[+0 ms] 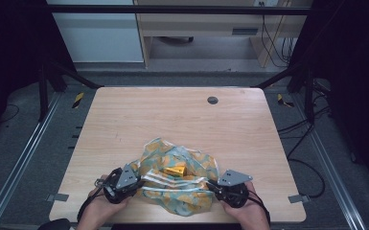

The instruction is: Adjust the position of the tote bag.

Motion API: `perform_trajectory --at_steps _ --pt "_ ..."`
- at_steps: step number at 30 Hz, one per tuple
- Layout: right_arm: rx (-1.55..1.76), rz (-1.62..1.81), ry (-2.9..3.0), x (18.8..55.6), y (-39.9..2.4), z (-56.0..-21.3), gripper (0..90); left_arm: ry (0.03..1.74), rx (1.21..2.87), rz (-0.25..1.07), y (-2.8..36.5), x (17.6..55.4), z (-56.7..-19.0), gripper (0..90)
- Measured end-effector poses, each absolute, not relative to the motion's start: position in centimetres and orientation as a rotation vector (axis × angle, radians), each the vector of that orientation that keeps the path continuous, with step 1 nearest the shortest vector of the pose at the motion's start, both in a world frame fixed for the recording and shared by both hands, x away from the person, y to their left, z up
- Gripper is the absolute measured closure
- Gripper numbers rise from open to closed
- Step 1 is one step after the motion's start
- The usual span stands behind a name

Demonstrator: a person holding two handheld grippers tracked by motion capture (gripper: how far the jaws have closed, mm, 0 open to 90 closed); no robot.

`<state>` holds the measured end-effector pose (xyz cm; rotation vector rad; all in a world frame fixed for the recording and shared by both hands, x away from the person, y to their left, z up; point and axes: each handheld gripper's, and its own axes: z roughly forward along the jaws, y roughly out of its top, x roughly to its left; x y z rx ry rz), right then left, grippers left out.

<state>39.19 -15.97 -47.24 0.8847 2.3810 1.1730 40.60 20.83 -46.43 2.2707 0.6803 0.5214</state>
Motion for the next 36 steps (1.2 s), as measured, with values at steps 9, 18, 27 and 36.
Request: perform_trajectory --at_steps 9,18,27,36 --pt "0.879 1.230 2.287 38.0 -16.8 -44.8 40.0 0.660 2.163 0.516 21.4 39.2 -44.3 52.1" --pt "0.811 1.254 2.281 39.0 -14.9 -41.5 45.9 0.596 2.136 0.535 20.9 38.0 -41.9 48.4" --pt "0.737 1.265 2.368 40.8 -11.0 -42.2 39.1 0.607 2.115 0.533 18.4 40.8 -40.6 38.9" --pt "0.748 1.183 2.450 41.0 -10.7 -44.0 86.7 0.642 2.139 0.443 16.4 41.5 -42.4 80.8"
